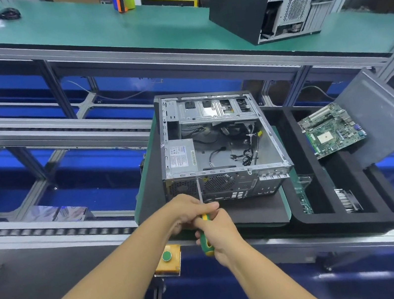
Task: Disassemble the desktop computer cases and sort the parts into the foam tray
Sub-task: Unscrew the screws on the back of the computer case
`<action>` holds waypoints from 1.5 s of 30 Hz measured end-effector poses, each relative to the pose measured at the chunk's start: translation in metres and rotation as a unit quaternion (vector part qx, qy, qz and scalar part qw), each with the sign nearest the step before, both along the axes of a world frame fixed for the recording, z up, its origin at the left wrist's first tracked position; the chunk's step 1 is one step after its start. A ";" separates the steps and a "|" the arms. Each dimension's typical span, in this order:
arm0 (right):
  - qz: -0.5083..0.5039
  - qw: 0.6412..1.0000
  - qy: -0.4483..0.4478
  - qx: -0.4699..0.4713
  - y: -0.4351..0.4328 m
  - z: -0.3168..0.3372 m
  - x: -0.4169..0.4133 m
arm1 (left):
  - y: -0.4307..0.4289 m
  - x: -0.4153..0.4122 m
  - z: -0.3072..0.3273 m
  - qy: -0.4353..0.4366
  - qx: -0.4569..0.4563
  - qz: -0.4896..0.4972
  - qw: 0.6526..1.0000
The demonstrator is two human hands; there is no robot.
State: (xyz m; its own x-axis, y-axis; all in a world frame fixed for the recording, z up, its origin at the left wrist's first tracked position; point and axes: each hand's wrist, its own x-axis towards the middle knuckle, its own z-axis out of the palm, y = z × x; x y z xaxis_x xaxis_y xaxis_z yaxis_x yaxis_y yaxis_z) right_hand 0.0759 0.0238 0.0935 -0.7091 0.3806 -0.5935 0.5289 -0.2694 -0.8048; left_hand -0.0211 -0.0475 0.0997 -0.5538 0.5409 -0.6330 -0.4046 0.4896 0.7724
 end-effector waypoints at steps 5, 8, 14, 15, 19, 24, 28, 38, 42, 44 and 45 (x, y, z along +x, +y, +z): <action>-0.059 0.974 0.022 -0.220 0.010 0.007 0.020 | -0.002 -0.004 -0.003 -0.046 0.019 0.007 0.999; 0.032 0.950 -0.016 -0.311 0.016 0.009 0.037 | -0.005 -0.006 -0.003 -0.068 0.043 0.020 0.997; 0.021 0.971 0.024 -0.237 0.014 0.009 0.038 | -0.021 -0.004 -0.004 -0.140 0.133 0.043 0.980; 0.029 0.977 0.019 -0.209 0.012 0.008 0.036 | -0.022 -0.002 -0.005 -0.143 0.112 0.020 0.983; 0.034 0.988 0.011 -0.149 0.000 0.009 0.032 | -0.023 0.003 -0.005 -0.098 0.041 -0.010 0.994; -0.009 0.960 0.034 -0.276 0.003 0.015 0.035 | -0.025 0.006 -0.004 -0.143 0.135 0.084 0.977; 0.016 0.952 0.046 -0.301 0.012 0.016 0.042 | -0.027 0.011 -0.001 -0.162 0.160 0.064 0.972; -0.004 0.975 0.046 -0.220 0.003 0.019 0.037 | -0.021 0.011 0.005 -0.147 0.119 0.072 0.979; -0.024 0.950 0.020 -0.309 0.007 0.023 0.038 | -0.020 0.020 0.005 -0.172 0.170 0.073 0.968; -0.024 0.950 0.027 -0.310 0.012 0.022 0.040 | -0.021 0.023 0.002 -0.182 0.187 0.070 0.963; -0.023 0.952 0.032 -0.304 0.012 0.022 0.040 | -0.021 0.024 0.002 -0.179 0.180 0.064 0.965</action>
State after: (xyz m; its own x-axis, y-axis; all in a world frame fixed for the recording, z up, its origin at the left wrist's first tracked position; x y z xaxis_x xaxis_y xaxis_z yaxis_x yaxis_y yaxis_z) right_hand 0.1163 0.0359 0.1155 -0.7417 0.0131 -0.6706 0.4603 -0.7173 -0.5231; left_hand 0.0028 -0.0690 0.1014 -0.4124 0.7032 -0.5791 -0.7160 0.1428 0.6833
